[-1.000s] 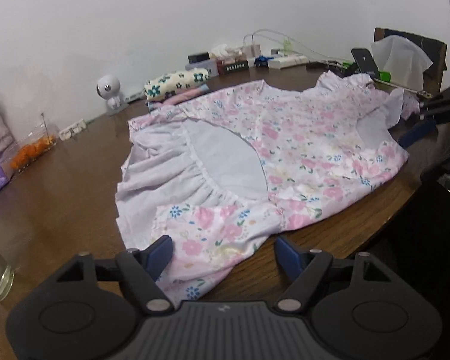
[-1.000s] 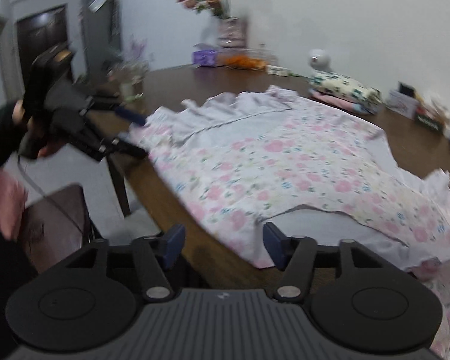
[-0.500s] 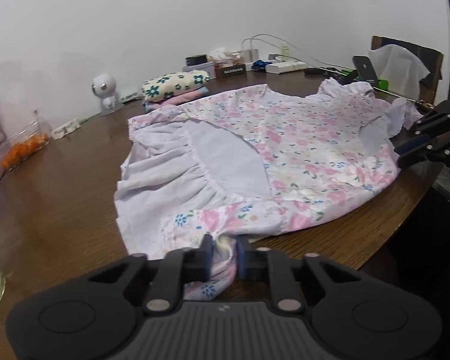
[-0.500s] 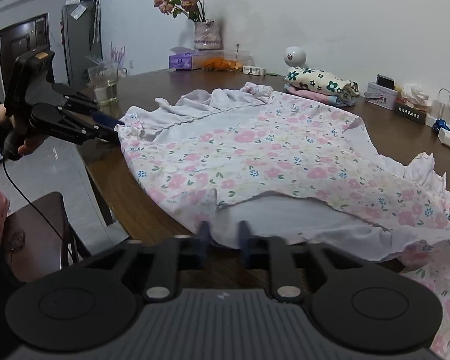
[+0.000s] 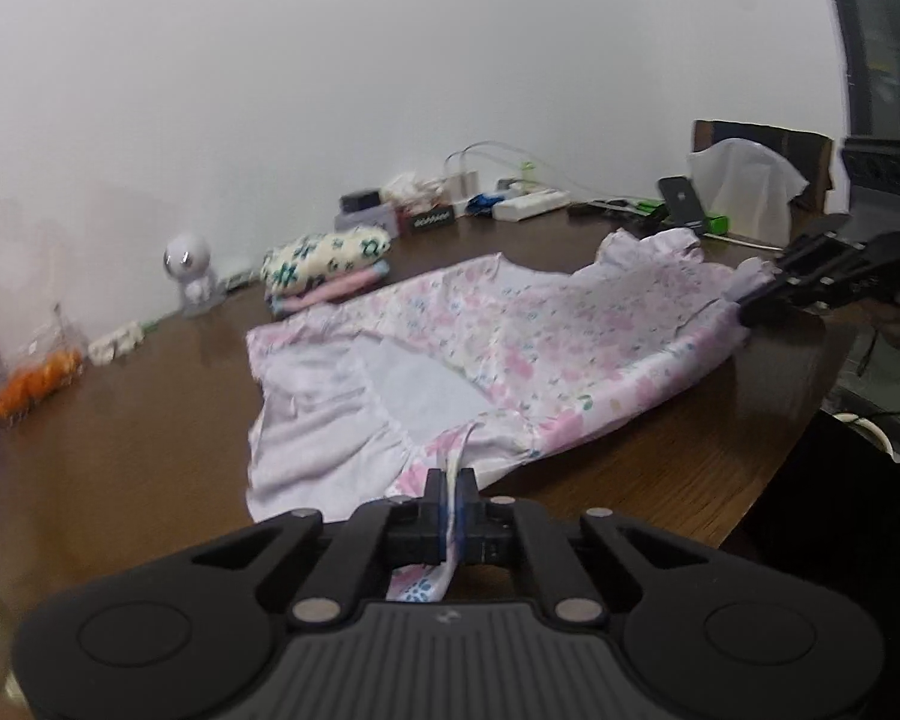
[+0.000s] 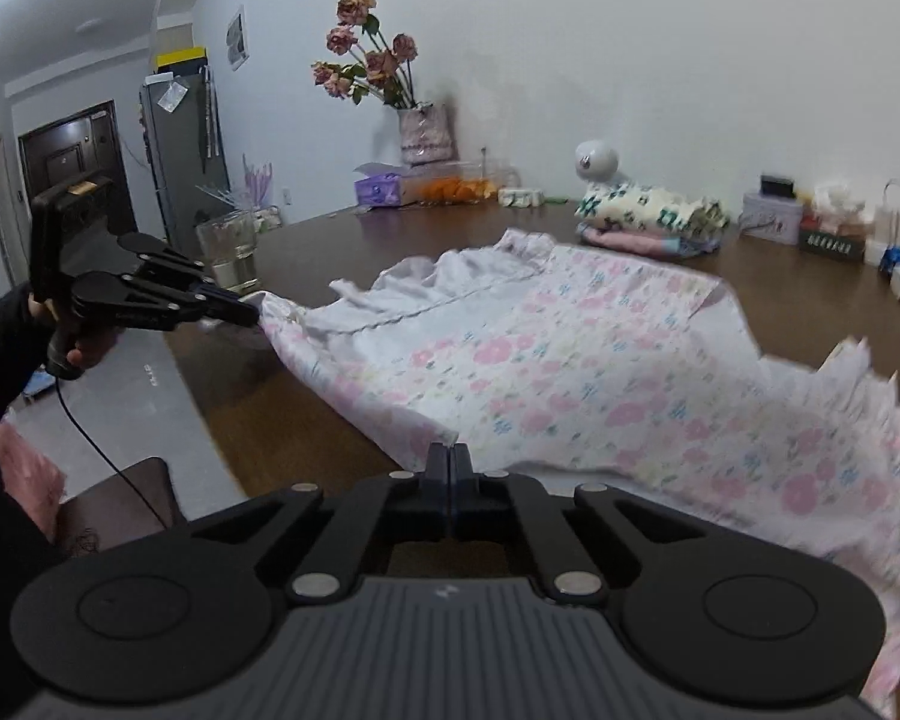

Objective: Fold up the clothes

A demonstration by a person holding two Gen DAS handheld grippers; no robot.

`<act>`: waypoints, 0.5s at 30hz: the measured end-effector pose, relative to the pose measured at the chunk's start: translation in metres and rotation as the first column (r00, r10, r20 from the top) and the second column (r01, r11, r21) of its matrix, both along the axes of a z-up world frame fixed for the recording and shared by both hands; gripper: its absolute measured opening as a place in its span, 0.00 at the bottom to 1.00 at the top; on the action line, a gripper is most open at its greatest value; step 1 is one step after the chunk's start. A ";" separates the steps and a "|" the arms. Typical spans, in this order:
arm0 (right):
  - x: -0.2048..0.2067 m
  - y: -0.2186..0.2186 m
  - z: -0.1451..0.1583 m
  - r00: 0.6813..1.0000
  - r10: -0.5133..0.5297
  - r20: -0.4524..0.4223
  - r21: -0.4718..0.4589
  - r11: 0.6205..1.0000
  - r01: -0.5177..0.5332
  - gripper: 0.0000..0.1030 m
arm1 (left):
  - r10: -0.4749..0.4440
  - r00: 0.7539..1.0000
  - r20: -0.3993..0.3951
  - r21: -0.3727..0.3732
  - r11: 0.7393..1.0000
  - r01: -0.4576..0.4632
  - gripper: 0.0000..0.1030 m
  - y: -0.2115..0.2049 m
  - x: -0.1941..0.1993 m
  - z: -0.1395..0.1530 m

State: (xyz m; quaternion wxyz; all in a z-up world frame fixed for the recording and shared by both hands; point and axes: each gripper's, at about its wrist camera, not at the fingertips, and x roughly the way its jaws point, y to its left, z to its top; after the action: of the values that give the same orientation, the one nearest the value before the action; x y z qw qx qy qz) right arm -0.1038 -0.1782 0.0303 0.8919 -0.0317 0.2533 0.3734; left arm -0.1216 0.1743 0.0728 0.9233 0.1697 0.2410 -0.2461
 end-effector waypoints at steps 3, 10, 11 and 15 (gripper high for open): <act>0.003 -0.006 0.009 1.000 0.008 0.005 -0.003 1.000 -0.008 0.00 | -0.040 0.998 0.039 0.029 0.999 0.039 0.01 -0.006 -0.004 0.014; 0.044 -0.016 0.027 1.000 -0.005 -0.006 0.019 1.000 0.005 0.00 | -0.106 0.992 0.063 0.092 0.991 0.100 0.01 -0.012 0.057 0.026; 0.054 -0.013 0.027 1.000 -0.006 -0.006 -0.004 1.000 0.006 0.00 | -0.111 0.992 0.053 0.112 0.988 0.104 0.01 -0.014 0.071 0.025; 0.095 0.006 0.014 0.999 -0.028 -0.033 -0.103 0.994 0.025 0.00 | -0.092 0.996 0.005 0.120 0.989 0.091 0.03 -0.014 0.126 0.012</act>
State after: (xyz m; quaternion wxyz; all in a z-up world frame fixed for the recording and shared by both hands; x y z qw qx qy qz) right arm -0.0088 -0.1720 0.0445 0.8895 -0.0677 0.2877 0.3485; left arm 0.0044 0.1600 0.0846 0.9006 0.2367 0.2422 -0.2725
